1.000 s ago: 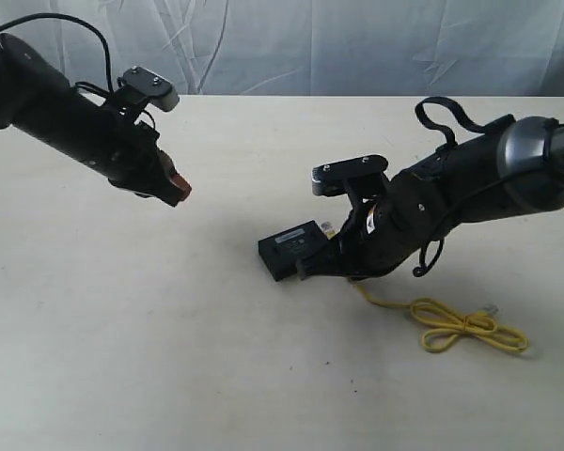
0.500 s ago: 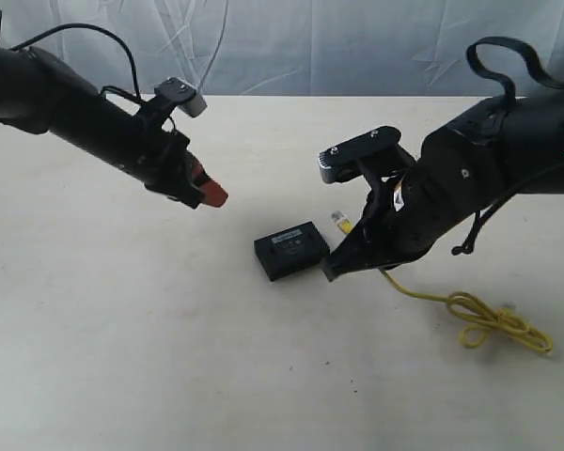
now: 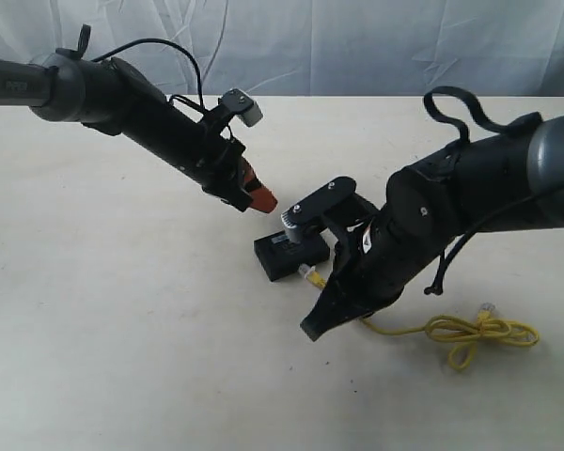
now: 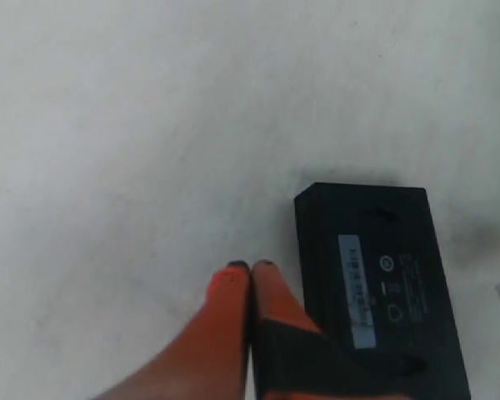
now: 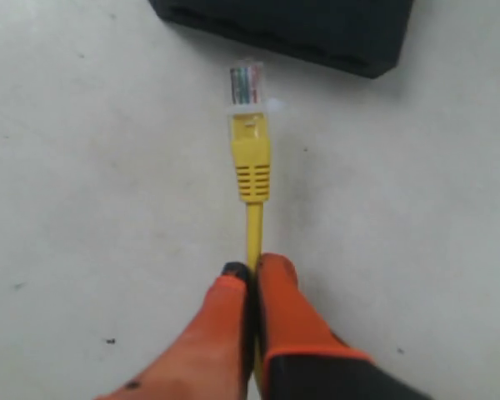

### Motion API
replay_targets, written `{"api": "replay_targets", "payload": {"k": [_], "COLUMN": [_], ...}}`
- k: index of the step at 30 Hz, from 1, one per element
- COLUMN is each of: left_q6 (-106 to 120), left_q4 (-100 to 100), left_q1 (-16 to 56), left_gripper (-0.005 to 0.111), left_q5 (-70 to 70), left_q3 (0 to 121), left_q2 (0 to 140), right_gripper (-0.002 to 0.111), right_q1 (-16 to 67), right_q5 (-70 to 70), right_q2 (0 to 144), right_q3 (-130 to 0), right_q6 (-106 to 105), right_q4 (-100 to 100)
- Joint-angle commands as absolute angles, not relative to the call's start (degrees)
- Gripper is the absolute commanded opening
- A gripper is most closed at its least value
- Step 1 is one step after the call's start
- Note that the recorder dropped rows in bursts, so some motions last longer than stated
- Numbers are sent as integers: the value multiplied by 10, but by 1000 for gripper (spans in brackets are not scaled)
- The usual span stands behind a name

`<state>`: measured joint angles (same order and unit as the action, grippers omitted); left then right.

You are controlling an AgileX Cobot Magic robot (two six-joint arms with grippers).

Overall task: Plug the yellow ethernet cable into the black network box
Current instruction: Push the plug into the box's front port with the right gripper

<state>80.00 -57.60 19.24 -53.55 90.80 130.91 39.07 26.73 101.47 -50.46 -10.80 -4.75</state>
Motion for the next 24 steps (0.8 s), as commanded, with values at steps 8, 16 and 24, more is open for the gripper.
{"api": "replay_targets", "payload": {"k": [8,16,24], "left_q6": [797,797,795], "left_q4": [-586,-586,-585], "left_q1": [196,196,196], "left_gripper": [0,0,0], "left_q5": [-561,-567,-567], "left_q3": [912,912,912], "left_q2": [1337,1337,1337], "right_gripper": [-1,-1,-1], "right_q1": [398,398,398], "right_q5": [209,201,179], "right_q2": [1048,1059,1066], "right_q3": [-504,-504,-504], "right_q6": [-118,-118,-118], "right_q4": [-54,-56,-62]}}
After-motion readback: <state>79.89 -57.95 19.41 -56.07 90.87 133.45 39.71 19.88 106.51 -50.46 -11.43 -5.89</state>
